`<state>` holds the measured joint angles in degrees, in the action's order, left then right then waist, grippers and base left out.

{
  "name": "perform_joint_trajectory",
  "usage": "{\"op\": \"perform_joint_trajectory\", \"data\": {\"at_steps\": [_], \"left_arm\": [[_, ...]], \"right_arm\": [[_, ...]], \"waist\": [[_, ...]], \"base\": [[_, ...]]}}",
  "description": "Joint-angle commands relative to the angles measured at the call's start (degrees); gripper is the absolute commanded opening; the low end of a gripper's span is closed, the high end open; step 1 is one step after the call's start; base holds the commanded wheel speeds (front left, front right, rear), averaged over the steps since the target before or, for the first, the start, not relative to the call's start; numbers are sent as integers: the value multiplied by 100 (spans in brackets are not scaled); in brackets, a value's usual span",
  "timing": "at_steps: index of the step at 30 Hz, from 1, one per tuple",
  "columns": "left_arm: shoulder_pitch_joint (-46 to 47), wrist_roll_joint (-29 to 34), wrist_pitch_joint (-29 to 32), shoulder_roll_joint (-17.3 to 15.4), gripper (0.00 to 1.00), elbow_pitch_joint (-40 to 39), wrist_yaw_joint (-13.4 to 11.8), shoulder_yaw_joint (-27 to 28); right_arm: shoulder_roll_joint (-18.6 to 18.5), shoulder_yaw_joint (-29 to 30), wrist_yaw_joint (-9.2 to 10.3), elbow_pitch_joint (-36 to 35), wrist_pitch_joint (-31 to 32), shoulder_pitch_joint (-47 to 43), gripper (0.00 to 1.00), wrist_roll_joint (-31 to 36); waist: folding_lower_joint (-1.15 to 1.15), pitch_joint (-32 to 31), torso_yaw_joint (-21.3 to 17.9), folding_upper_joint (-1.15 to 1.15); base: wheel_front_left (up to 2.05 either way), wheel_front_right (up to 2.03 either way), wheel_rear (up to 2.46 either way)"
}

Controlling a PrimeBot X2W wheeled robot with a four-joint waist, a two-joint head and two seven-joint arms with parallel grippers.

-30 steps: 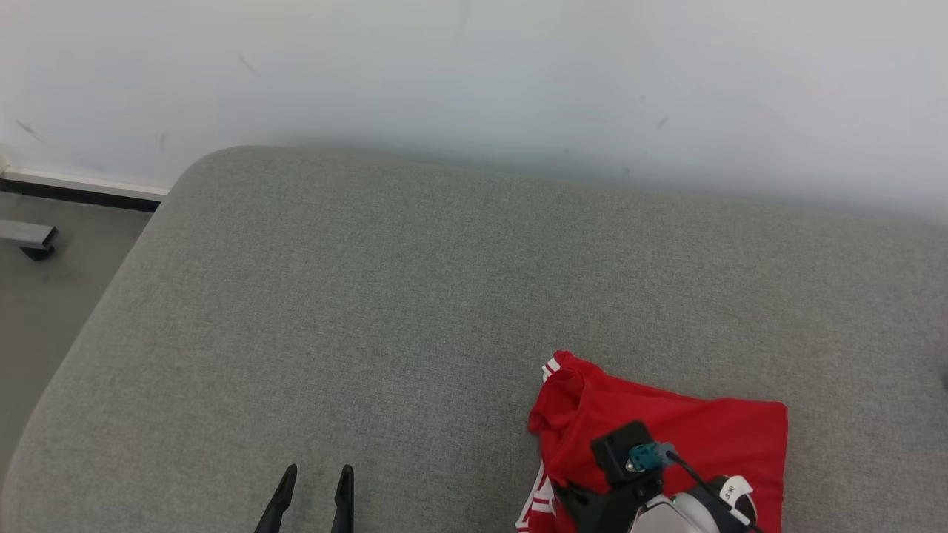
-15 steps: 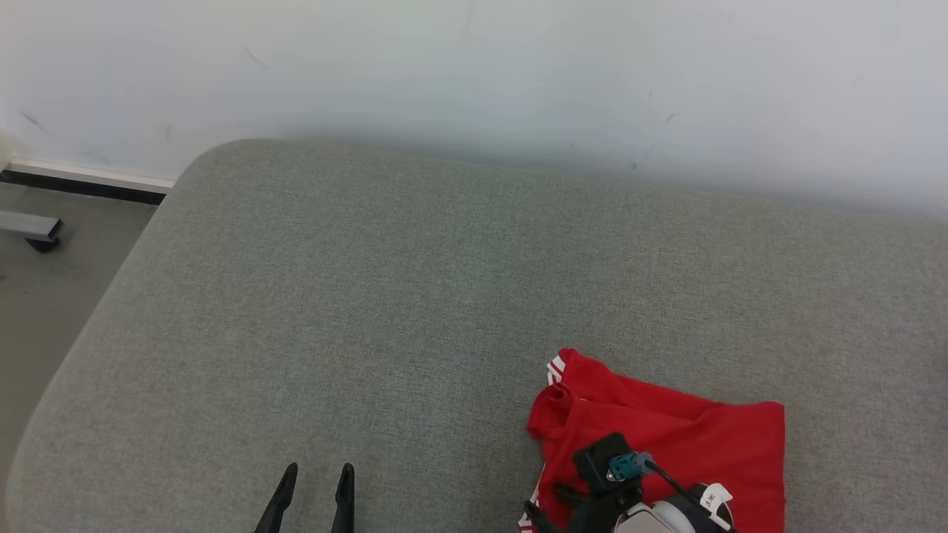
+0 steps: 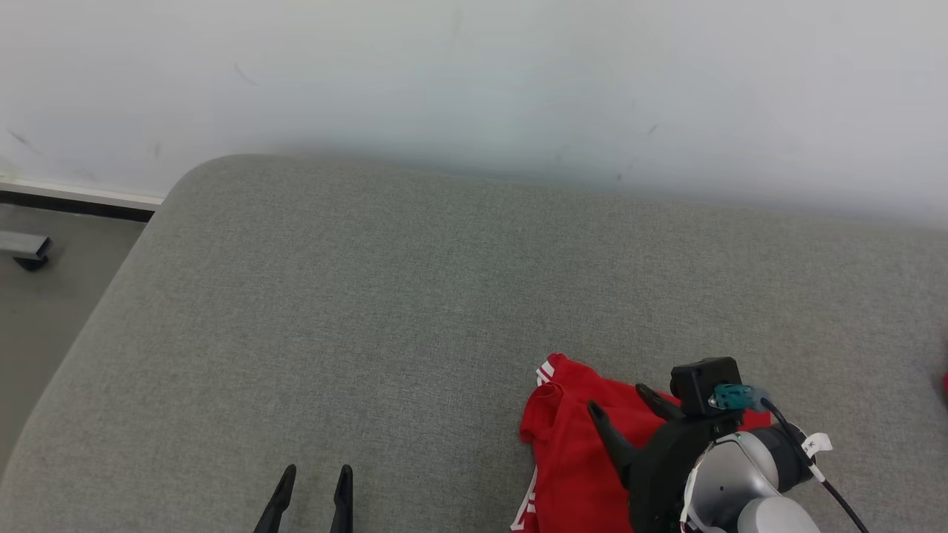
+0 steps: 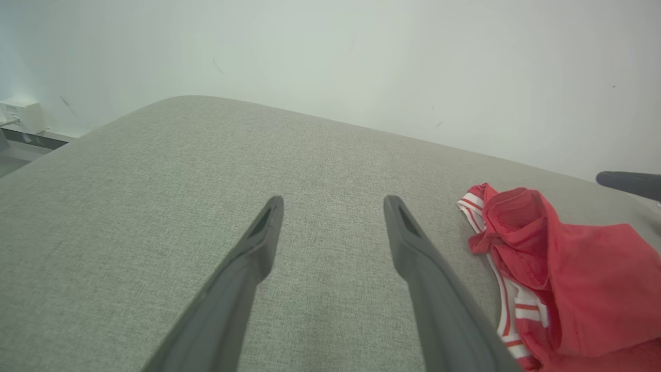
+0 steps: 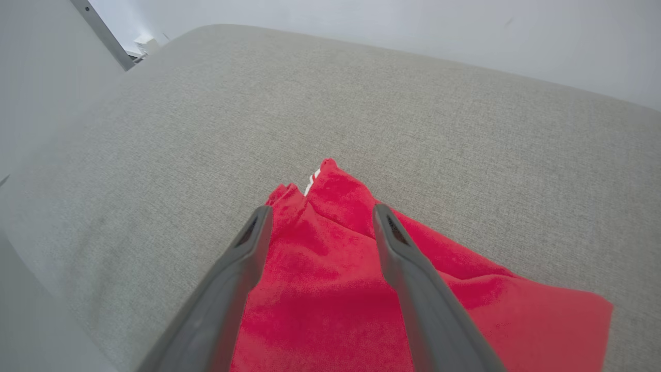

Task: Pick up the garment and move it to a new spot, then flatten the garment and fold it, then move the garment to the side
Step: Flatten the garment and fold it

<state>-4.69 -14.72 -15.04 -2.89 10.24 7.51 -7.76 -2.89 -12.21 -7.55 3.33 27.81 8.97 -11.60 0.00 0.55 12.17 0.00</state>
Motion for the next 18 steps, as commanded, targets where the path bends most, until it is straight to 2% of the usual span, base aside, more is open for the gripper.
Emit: {"op": "perform_joint_trajectory", "data": {"at_steps": [1, 9, 18], "left_arm": [[-38, -59, -16, 1, 100, -5, -7, -17], [-8, -54, -16, 1, 100, 28, -7, -99], [-18, -84, -16, 0, 100, 21, -7, -152]], "right_arm": [[1, 26, 16, 73, 67, 20, 100, 111], [0, -47, 16, 666, 416, 410, 100, 283], [-1, -179, 16, 1448, 474, 850, 100, 294]], "waist": [[0, -11, -2, 0], [0, -3, 83, 0], [0, 44, 278, 0]], "base": [[0, 0, 0], [0, 0, 0], [0, 0, 0]]}}
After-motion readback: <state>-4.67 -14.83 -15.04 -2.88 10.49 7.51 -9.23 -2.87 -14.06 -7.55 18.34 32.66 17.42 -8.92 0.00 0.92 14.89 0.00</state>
